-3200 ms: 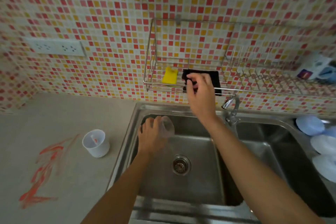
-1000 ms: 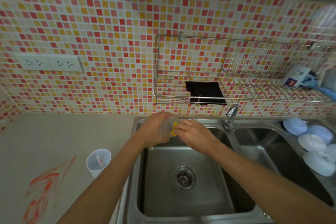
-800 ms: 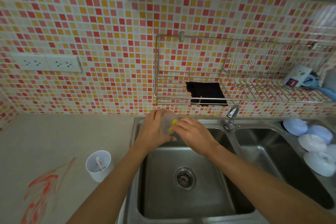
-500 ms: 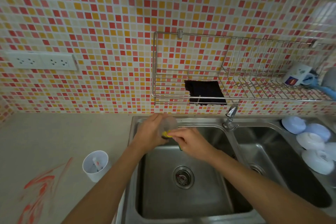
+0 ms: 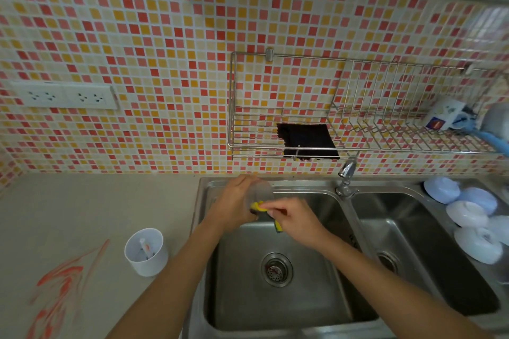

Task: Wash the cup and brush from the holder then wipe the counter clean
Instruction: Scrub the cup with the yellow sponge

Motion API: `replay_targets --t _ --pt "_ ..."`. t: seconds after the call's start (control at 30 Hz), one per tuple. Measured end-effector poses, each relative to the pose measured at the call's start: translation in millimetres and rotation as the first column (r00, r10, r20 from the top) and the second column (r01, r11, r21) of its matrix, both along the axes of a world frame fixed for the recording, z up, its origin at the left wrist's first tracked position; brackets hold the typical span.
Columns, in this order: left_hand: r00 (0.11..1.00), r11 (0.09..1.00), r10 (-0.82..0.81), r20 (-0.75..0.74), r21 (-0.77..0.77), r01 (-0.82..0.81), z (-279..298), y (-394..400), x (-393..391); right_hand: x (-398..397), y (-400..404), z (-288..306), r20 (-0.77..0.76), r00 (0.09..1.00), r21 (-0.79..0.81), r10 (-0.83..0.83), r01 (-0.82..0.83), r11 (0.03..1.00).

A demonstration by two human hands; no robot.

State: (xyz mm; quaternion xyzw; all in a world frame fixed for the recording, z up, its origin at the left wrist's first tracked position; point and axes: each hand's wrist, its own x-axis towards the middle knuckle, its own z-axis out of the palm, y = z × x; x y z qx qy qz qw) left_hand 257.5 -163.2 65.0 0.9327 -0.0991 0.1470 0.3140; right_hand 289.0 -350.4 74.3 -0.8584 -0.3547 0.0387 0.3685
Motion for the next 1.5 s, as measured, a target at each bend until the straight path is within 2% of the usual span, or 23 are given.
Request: replay_targets --t 0.03,0.1,0.13,0.2,0.33,0.43,0.53,0.7,0.73,0.8,0.87,0.9,0.93,0.97,1.03,1.1,1.17,1.27,1.33,1.37,1.4,1.43,1.5 --pt "1.0 1.0 -0.01 0.004 0.014 0.01 -1 -3 -1 4 -4 0 0.114 0.99 -0.076 0.08 -0.071 0.995" --pt "0.999 0.999 -0.026 0.028 0.029 0.025 -1 -9 -1 21 -10 -4 0.395 0.874 -0.342 0.285 -0.148 0.928" --pt "0.999 0.999 -0.032 0.033 0.031 0.031 1 -12 -1 29 -12 -3 0.481 0.804 -0.446 0.35 -0.12 0.887" --pt "0.998 0.998 -0.052 -0.025 0.03 0.053 8 -11 0 33 -14 1 0.532 0.729 -0.555 0.431 -0.084 0.828" --pt "0.982 0.99 -0.095 -0.163 0.084 0.11 19 -3 8 26 -15 0 0.606 0.667 -0.524 0.432 -0.073 0.848" --pt "0.968 0.995 -0.088 -0.237 -0.065 0.074 20 -2 11 25 -14 -2 0.649 0.67 -0.454 0.361 -0.039 0.89" --pt "0.983 0.98 -0.018 -0.184 -0.2 -0.02 15 -6 4 25 -13 -1 0.709 0.638 -0.378 0.3 -0.016 0.926" --pt "0.97 0.969 0.229 -0.08 -0.075 -0.235 -1 -17 -6 20 -13 -3 0.771 0.592 -0.307 0.234 0.023 0.951" --pt "0.965 0.963 0.262 -0.027 -0.053 -0.263 -1 -18 -5 18 -12 -4 0.751 0.625 -0.284 0.212 0.016 0.959" --pt "0.964 0.965 0.263 0.036 -0.014 -0.263 2 -19 -4 9 -8 -2 0.583 0.805 -0.152 0.109 -0.024 0.988" --pt "0.975 0.975 0.218 0.044 0.024 -0.219 7 -16 -3 -3 -4 6 0.213 0.977 0.062 -0.03 0.017 0.998" --pt "0.981 0.98 0.191 0.029 0.045 -0.192 10 -14 -2 -7 -3 9 0.036 0.998 0.123 -0.053 0.048 0.991" --pt "0.986 0.984 0.166 0.012 0.064 -0.167 13 -13 -3 -8 -4 12 -0.057 0.997 0.123 -0.048 0.055 0.991" --pt "0.99 0.987 0.143 0.0 0.078 -0.142 15 -13 -4 -7 -5 13 -0.057 0.998 0.095 -0.014 0.02 0.995" --pt "0.995 0.992 0.097 -0.001 0.085 -0.097 22 -16 -8 5 -12 15 0.236 0.961 -0.094 0.146 -0.127 0.987" --pt "0.998 0.995 0.065 -0.001 0.079 -0.065 30 -22 -10 23 -19 20 0.577 0.739 -0.382 0.347 -0.132 0.915" --pt "0.998 0.997 0.06 -0.01 0.056 -0.059 35 -28 -9 34 -25 29 0.677 0.606 -0.474 0.419 -0.077 0.877" --pt "0.998 0.997 0.06 -0.03 0.044 -0.059 38 -34 -5 35 -32 26 0.688 0.636 -0.414 0.349 -0.051 0.909" --pt "0.993 0.994 0.083 -0.081 0.08 -0.077 34 -35 -1 23 -32 16 0.529 0.819 -0.289 0.223 -0.073 0.954" --pt "0.991 0.991 0.088 -0.105 0.109 -0.077 30 -34 1 14 -29 14 0.331 0.935 -0.194 0.127 -0.065 0.979" --pt "0.989 0.988 0.09 -0.114 0.138 -0.074 26 -34 2 7 -26 12 0.11 0.993 -0.115 0.036 -0.023 0.993" --pt "0.988 0.984 0.092 -0.121 0.166 -0.071 21 -33 4 2 -23 11 -0.067 0.998 -0.068 -0.017 0.013 0.998" --pt "0.989 0.98 0.094 -0.117 0.184 -0.072 12 -32 5 6 -20 2 -0.184 0.982 -0.037 -0.04 0.034 0.999"
